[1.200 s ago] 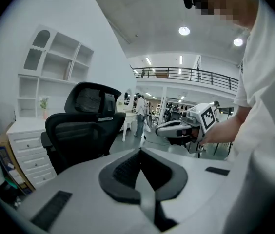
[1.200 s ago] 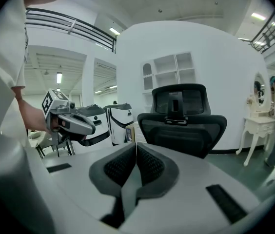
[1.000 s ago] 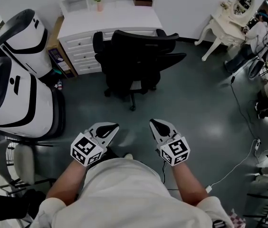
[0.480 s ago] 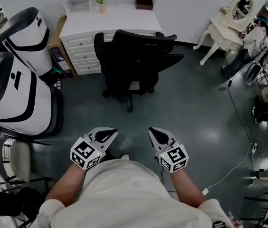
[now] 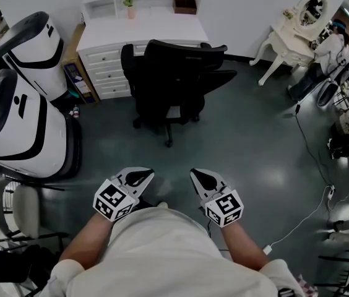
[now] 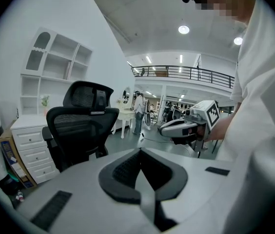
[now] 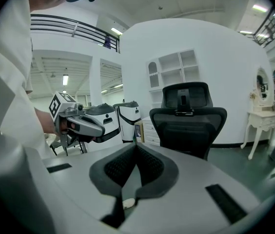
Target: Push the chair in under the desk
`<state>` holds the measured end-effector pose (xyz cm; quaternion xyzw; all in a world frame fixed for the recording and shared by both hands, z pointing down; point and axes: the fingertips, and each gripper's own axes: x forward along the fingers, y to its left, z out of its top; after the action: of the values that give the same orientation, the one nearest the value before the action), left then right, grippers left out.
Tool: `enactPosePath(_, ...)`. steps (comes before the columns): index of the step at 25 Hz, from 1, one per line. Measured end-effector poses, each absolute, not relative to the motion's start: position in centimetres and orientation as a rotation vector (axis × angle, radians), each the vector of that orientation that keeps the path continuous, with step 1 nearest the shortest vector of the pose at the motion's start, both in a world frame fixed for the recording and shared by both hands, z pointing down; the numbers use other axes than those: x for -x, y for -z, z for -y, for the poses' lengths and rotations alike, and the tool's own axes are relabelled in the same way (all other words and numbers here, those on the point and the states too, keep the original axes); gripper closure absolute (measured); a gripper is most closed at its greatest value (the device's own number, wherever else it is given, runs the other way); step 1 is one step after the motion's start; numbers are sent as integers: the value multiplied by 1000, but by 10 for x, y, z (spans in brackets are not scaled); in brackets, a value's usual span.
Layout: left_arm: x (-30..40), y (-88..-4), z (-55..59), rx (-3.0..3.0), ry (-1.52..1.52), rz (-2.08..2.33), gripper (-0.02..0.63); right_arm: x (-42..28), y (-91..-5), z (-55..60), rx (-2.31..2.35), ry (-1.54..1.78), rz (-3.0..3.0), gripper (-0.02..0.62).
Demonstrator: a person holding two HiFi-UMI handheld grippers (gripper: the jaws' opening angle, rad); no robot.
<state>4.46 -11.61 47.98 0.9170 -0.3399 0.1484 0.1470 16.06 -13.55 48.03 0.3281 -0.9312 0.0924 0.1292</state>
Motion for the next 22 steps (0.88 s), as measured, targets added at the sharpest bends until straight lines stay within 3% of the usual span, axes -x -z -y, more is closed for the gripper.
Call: enactPosePath(22, -41, -480, 119, -2649, -477, 1016, 609, -163, -484, 131, -996, -289, 2712, 592)
